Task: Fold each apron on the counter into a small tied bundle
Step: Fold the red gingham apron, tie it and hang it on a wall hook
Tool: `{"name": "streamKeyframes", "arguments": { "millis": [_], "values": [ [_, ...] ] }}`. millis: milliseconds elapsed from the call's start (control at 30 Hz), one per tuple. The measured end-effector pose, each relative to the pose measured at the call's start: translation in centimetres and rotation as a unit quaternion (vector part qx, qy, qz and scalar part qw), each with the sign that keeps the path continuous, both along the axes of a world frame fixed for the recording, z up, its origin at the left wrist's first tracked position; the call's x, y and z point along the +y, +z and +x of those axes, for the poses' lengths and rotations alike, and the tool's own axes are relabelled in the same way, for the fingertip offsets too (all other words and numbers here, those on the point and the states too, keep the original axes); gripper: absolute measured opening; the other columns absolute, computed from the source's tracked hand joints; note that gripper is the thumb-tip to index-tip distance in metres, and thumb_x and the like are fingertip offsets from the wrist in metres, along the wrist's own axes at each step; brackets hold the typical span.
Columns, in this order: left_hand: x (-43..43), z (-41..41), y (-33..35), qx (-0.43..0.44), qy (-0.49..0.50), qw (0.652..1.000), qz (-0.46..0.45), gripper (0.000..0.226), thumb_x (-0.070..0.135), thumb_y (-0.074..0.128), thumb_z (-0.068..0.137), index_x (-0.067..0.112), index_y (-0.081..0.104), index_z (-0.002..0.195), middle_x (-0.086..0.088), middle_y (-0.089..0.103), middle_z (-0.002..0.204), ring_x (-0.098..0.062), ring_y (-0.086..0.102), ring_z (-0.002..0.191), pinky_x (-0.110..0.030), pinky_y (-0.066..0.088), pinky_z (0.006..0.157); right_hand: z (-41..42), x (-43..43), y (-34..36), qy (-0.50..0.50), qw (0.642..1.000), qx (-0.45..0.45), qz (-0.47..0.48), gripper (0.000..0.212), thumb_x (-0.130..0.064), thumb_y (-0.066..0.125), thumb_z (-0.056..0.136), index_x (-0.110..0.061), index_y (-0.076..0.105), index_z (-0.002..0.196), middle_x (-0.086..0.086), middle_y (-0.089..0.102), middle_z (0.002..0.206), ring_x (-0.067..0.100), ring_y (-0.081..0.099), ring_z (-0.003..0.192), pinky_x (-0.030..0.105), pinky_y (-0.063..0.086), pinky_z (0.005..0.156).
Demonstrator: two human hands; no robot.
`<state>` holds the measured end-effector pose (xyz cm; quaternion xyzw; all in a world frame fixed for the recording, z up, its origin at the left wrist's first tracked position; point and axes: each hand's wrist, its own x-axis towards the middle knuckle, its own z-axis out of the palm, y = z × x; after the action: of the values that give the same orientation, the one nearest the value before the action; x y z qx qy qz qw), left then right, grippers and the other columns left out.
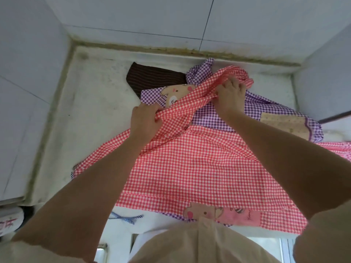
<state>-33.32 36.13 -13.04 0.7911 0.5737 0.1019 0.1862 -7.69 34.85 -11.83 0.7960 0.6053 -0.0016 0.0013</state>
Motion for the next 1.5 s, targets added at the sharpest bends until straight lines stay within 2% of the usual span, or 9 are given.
{"name": "streamKeyframes", "arguments": {
  "millis": [100,267,467,700,800,1000,1200,1367,1500],
  "values": [
    [-0.6,-0.4,0.6,-0.038,0.016,0.999,0.016,0.027,0.021,0.062,0.092,0.013,0.065,0.117,-0.008,0.069,0.107,-0.025,0.062,0.097,-0.033,0.046,0.091,0.6,-1.4,0.6,0.047,0.996,0.030,0.071,0.021,-0.026,0.051,0.095,-0.010,0.054,0.107,0.014,0.068,0.098,0.034,0.062,0.094,0.044,0.030,0.103],
    [-2.6,-0.7,1.5,-0.047,-0.009,0.997,0.064,0.018,0.011,0.062,0.089,0.011,0.065,0.107,-0.008,0.069,0.100,-0.024,0.063,0.091,-0.030,0.045,0.082,1.5,-5.9,1.8,0.123,0.981,0.095,0.113,0.026,-0.026,0.055,0.097,-0.003,0.054,0.107,0.018,0.066,0.072,0.038,0.063,0.059,0.038,0.045,0.054],
    [-7.2,-2.6,1.3,0.037,-0.115,0.991,0.063,0.025,0.007,0.069,0.079,0.013,0.065,0.102,-0.006,0.067,0.099,-0.027,0.061,0.091,-0.033,0.042,0.074,1.0,-13.2,2.5,0.226,0.967,0.082,-0.090,0.031,-0.031,0.059,0.091,-0.013,0.061,0.117,0.014,0.070,0.095,0.033,0.066,0.090,0.039,0.049,0.079],
    [-14.1,-3.8,-1.2,0.126,-0.234,0.964,-0.011,0.021,0.027,0.072,0.075,0.020,0.064,0.094,0.002,0.063,0.091,-0.021,0.060,0.085,-0.031,0.049,0.074,1.2,-21.8,-0.9,0.152,0.864,0.225,-0.425,0.047,-0.053,0.061,0.089,-0.013,0.063,0.113,0.004,0.065,0.111,0.028,0.061,0.104,0.037,0.047,0.090],
    [-16.0,-3.4,-1.4,0.105,-0.214,0.970,-0.045,0.038,0.060,0.052,0.079,0.024,0.062,0.086,0.009,0.060,0.086,-0.013,0.058,0.078,-0.029,0.048,0.071,2.3,-24.2,-0.6,0.068,0.875,0.316,-0.361,0.057,-0.065,0.047,0.091,-0.013,0.066,0.102,0.003,0.066,0.098,0.022,0.062,0.091,0.035,0.049,0.088],
    [-19.9,1.7,-0.2,0.096,-0.005,0.975,-0.199,0.066,0.064,0.039,0.094,0.010,0.063,0.062,-0.005,0.064,0.060,-0.020,0.061,0.058,-0.028,0.049,0.063,7.2,-28.5,-1.3,-0.171,0.956,0.239,-0.016,0.012,-0.025,0.061,0.091,-0.014,0.058,0.093,0.005,0.063,0.093,0.027,0.061,0.092,0.040,0.052,0.083],
    [-22.3,4.1,-0.3,-0.071,0.241,0.824,-0.508,0.070,0.056,0.044,0.097,-0.010,0.064,0.086,-0.022,0.070,0.076,-0.030,0.067,0.067,-0.033,0.056,0.057,11.0,-32.1,-2.7,-0.299,0.927,0.215,-0.076,0.068,-0.043,0.069,0.084,-0.007,0.044,0.136,0.016,0.051,0.134,0.034,0.048,0.125,0.045,0.041,0.103],
    [-22.7,4.8,-0.9,-0.204,0.365,0.824,-0.383,0.023,0.025,0.057,0.096,0.002,0.058,0.092,-0.014,0.067,0.076,-0.024,0.065,0.061,-0.031,0.053,0.052,12.3,-33.3,-2.4,-0.272,0.926,0.261,-0.020,0.043,-0.032,0.056,0.095,-0.005,0.058,0.128,0.016,0.065,0.121,0.029,0.061,0.108,0.033,0.044,0.091],
    [-22.8,4.9,-1.1,-0.181,0.384,0.850,-0.312,0.025,0.020,0.058,0.095,0.006,0.058,0.075,-0.007,0.065,0.064,-0.016,0.059,0.052,-0.030,0.054,0.061,14.2,-33.5,-1.9,-0.307,0.918,0.244,0.061,0.037,-0.030,0.058,0.092,-0.005,0.062,0.118,0.015,0.068,0.110,0.034,0.062,0.103,0.041,0.050,0.091]
  ]
}}
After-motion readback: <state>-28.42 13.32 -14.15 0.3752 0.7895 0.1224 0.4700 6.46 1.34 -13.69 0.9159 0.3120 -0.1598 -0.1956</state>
